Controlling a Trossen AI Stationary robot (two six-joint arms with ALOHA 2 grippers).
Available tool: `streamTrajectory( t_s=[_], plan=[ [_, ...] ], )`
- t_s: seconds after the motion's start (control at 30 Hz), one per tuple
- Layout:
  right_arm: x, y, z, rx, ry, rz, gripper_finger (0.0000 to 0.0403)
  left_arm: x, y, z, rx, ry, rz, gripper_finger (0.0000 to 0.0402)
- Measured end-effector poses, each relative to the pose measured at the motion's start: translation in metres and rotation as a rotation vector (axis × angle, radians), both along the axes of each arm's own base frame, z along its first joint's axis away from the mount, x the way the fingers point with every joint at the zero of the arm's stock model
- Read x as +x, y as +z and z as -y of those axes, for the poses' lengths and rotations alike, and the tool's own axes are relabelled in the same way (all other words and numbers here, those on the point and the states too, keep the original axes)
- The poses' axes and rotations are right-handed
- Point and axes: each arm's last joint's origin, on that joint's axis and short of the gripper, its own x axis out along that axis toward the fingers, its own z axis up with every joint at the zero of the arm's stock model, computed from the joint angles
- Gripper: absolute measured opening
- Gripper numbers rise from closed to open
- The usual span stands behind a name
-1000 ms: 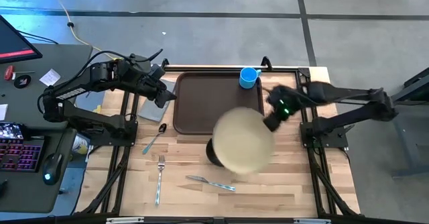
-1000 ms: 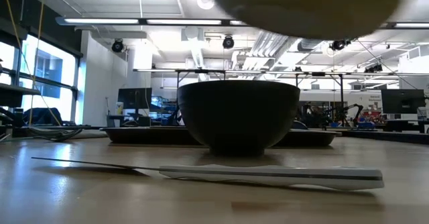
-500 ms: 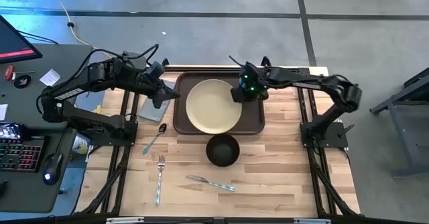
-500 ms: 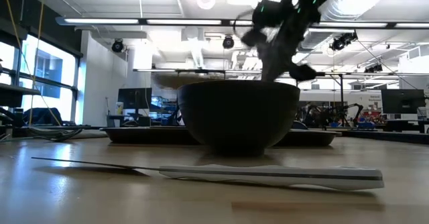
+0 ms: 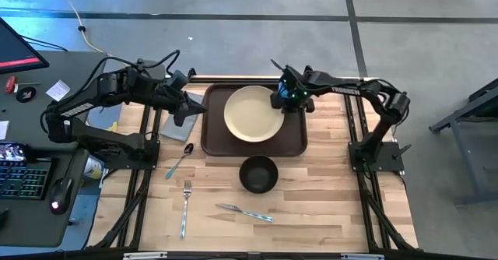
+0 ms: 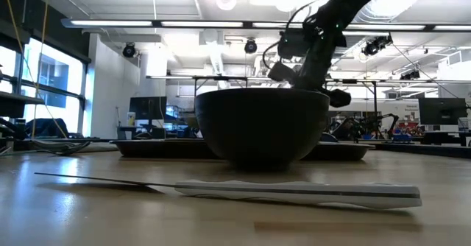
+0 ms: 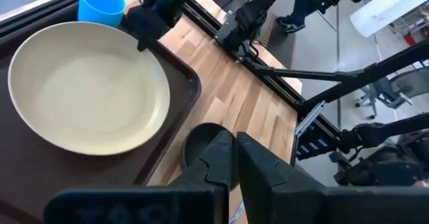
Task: Set up tray
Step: Put the white plate on the brown tray to the bottom left of the blue cup
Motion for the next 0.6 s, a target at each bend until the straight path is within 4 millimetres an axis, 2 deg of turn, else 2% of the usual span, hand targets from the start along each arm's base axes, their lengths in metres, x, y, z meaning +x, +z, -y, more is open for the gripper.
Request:
streamTrajectory(
  t_s=[0.37, 0.6],
  plan=[
    [0.006, -0.019, -0.003, 0.059, 0.024, -0.054, 0.0000, -0.003, 0.001, 0.001, 0.039, -0.031, 0.003, 0.0058],
    [0.001, -0.024, -0.006, 0.059, 0.058, -0.129, 0.0000, -0.007, 0.002, 0.002, 0.054, -0.039, 0.009, 0.0058]
  ],
)
